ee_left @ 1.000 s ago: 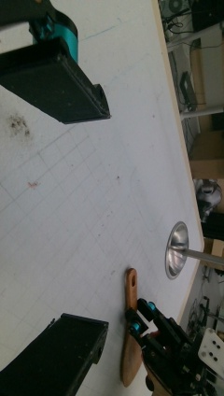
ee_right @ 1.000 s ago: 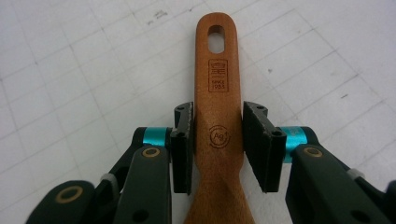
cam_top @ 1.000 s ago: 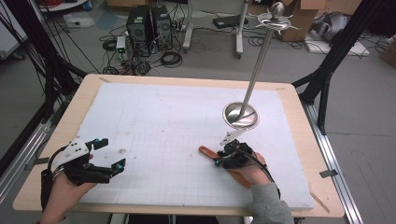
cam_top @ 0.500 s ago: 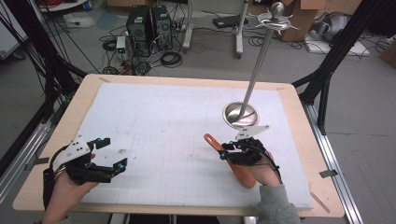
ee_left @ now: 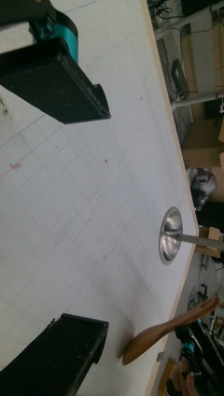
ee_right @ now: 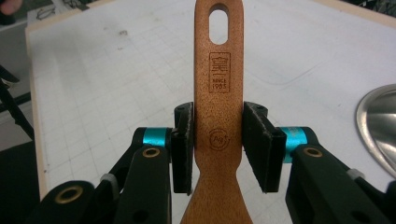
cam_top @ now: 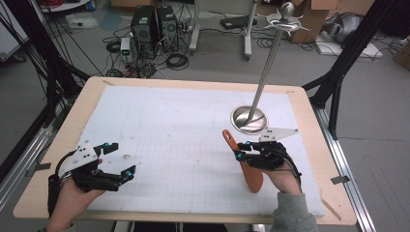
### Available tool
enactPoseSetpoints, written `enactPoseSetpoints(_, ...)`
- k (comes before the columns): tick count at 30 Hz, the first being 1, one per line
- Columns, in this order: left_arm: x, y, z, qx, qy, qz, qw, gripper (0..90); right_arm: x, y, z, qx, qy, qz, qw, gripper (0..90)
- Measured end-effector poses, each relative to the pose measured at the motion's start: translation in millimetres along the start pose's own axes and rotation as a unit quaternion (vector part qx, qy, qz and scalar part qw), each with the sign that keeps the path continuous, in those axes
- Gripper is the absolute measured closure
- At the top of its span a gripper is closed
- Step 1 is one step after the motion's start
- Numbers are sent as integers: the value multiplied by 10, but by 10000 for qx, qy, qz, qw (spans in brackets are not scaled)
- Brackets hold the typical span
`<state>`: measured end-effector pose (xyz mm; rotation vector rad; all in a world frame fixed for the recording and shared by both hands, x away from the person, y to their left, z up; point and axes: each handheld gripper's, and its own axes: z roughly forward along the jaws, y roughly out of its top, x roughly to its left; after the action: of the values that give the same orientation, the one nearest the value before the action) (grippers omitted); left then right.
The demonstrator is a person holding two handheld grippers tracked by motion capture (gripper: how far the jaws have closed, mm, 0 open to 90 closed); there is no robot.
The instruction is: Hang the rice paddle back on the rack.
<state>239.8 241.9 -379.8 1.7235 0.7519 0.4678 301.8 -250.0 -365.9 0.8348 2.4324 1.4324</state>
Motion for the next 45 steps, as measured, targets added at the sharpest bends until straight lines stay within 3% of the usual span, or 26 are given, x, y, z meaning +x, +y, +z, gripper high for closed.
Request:
enactPoseSetpoints(9, 14, -9, -6, 11, 20, -14, 10000, 21, 7, 36, -185, -340, -105, 81, 9993, 647)
enactPoseSetpoints(19, 8, -11, 1, -21, 30, 6, 10000, 21, 37, 80, -355, -708, -195, -15, 9973, 648)
enactPoseSetpoints(32, 15, -4, -4, -27, 29, 11, 10000, 21, 24, 67, -391, -807, -222, -22, 9965, 648)
enactPoseSetpoints(41, 0, 56, -28, -109, 22, 44, 9999, 21, -20, 57, -499, -986, -268, -156, 9946, 648)
enactPoseSetpoints(45, -2, 69, -24, -111, 36, 65, 9999, 21, -50, 84, -543, -850, -361, -308, 9952, 648)
